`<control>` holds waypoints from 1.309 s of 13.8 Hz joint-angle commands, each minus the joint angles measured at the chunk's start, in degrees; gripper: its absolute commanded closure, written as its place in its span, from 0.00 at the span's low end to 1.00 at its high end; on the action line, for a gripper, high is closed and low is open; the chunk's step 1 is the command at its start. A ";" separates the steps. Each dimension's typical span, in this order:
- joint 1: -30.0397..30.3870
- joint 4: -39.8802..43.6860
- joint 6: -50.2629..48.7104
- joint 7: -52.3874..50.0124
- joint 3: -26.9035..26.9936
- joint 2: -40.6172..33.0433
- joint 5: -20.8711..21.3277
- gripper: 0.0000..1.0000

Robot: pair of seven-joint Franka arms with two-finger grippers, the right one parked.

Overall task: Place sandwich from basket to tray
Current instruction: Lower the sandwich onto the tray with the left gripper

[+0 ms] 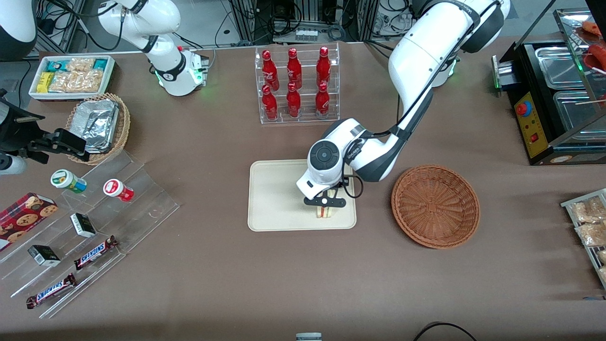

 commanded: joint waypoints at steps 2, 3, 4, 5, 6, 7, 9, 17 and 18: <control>-1.34 2.00 -0.24 -1.51 0.75 1.13 1.23 0.00; -1.35 2.00 -0.32 -1.94 0.75 1.04 1.06 0.00; -1.26 2.09 -0.32 -2.03 0.75 0.96 0.88 0.00; -1.26 2.09 -0.32 -2.21 0.75 0.78 0.79 0.00; -1.26 2.35 -0.32 -2.30 0.75 0.52 0.70 0.00; -1.26 2.70 -0.41 -2.47 0.75 0.43 0.62 0.00; -1.26 3.93 -0.85 -4.66 0.75 0.34 0.53 0.00; 0.06 6.13 -1.73 -4.58 1.19 -3.51 2.89 0.00; 0.06 6.13 -3.38 -4.58 2.41 -5.35 5.16 0.00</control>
